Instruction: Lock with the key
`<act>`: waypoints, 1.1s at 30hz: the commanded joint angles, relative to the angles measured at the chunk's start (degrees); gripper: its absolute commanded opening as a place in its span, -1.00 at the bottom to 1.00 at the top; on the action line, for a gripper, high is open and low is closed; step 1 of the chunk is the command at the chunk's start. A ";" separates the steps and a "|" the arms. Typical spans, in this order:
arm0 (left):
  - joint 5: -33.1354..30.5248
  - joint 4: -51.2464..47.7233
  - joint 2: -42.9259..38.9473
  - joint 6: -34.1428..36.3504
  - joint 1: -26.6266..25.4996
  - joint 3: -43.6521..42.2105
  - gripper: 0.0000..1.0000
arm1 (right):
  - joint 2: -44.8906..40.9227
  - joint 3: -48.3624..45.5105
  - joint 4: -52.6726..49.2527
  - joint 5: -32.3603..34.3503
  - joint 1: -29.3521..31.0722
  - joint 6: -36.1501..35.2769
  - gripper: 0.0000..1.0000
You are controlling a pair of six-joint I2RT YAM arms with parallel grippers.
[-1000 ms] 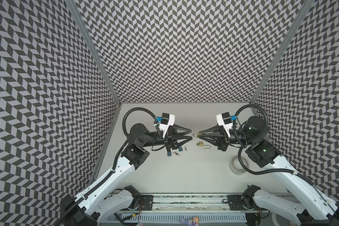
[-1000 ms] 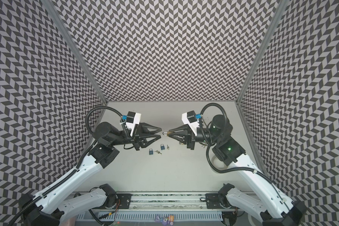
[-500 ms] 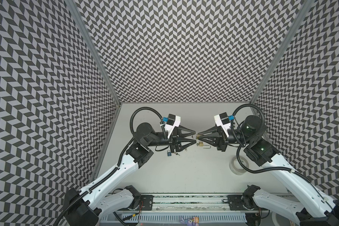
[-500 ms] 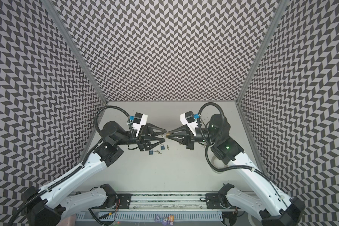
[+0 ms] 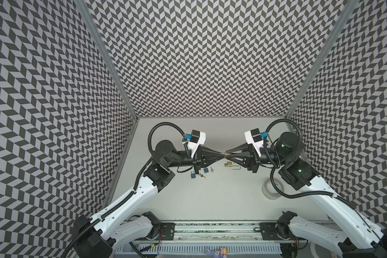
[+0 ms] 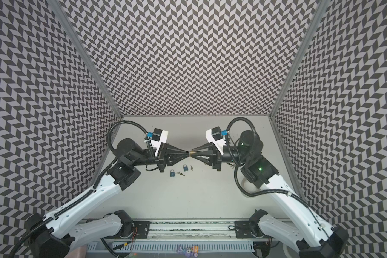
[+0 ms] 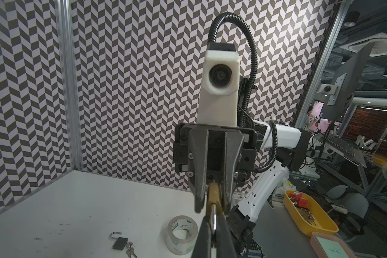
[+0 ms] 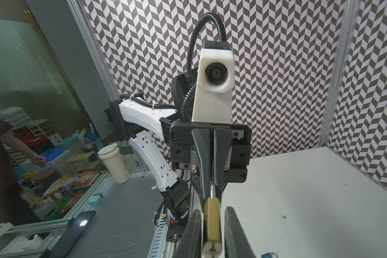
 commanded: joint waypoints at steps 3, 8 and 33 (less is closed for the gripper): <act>-1.20 1.35 -2.36 -0.67 1.13 0.06 -1.00 | -6.05 -4.13 6.85 8.00 -0.06 1.39 0.06; -1.02 1.18 -2.90 -0.85 1.49 -0.41 -1.00 | -8.20 -5.93 7.70 11.00 -0.05 2.49 0.03; -0.32 1.33 -3.22 -1.02 2.27 -0.41 -1.00 | -5.93 -4.37 8.97 4.43 0.00 4.08 -1.00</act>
